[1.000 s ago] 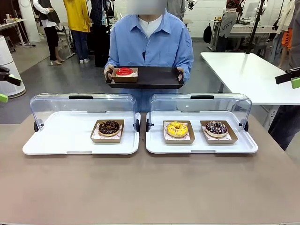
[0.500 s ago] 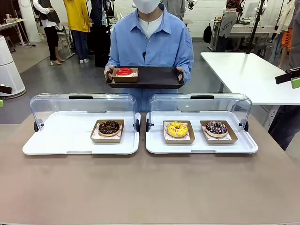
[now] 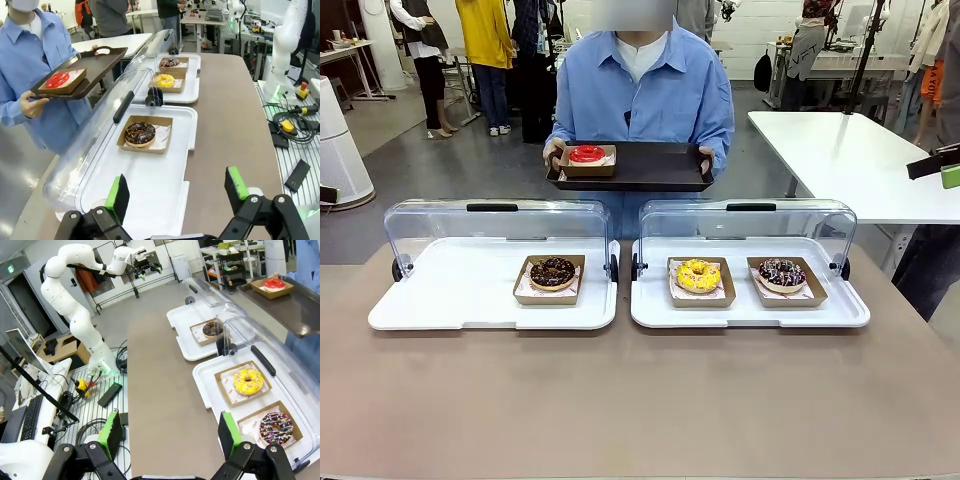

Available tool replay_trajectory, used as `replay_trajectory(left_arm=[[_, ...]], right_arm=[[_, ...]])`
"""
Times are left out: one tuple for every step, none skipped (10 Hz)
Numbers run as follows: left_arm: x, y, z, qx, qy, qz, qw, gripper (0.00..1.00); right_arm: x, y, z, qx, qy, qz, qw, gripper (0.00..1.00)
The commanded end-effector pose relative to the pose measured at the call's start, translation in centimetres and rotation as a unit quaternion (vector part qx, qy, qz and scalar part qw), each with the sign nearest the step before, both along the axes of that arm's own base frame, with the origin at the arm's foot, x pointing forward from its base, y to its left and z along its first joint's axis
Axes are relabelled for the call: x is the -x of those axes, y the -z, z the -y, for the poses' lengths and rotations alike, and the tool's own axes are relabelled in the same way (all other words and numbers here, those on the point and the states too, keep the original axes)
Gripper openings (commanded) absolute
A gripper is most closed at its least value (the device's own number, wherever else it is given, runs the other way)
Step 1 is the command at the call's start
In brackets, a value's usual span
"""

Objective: Provide the desired donut to the person.
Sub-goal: Pick up and lift the Paper togo box containing the Donut pointed at by the person.

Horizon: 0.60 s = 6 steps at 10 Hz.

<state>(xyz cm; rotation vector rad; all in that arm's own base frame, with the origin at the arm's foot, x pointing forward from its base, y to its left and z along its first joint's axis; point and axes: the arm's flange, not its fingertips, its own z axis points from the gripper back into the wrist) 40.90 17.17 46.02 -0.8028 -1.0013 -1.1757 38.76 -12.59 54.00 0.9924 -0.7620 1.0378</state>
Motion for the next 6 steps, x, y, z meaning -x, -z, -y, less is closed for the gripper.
replay_trajectory(left_arm=[[-0.42,-0.25,-0.31,-0.001,0.01,0.014,1.0,1.0],[-0.48,-0.34,-0.19,-0.005,0.001,0.01,1.0,1.0],[-0.29,-0.31,-0.06,-0.014,-0.005,0.012,1.0,1.0],[-0.28,-0.5,0.01,-0.022,-0.009,0.012,1.0,1.0],[-0.29,-0.33,0.13,-0.006,0.001,0.003,1.0,1.0],[-0.29,-0.33,0.13,-0.006,0.001,0.003,1.0,1.0]], right_arm=[[-0.01,0.04,-0.07,-0.004,-0.003,0.001,1.0,1.0],[-0.01,0.04,-0.07,-0.004,-0.003,0.001,1.0,1.0],[-0.01,0.04,-0.07,-0.004,-0.003,0.001,1.0,1.0],[-0.01,0.04,-0.07,-0.004,-0.003,0.001,1.0,1.0],[-0.01,0.04,-0.07,-0.004,-0.003,0.001,1.0,1.0],[-0.01,0.04,-0.07,-0.004,-0.003,0.001,1.0,1.0]])
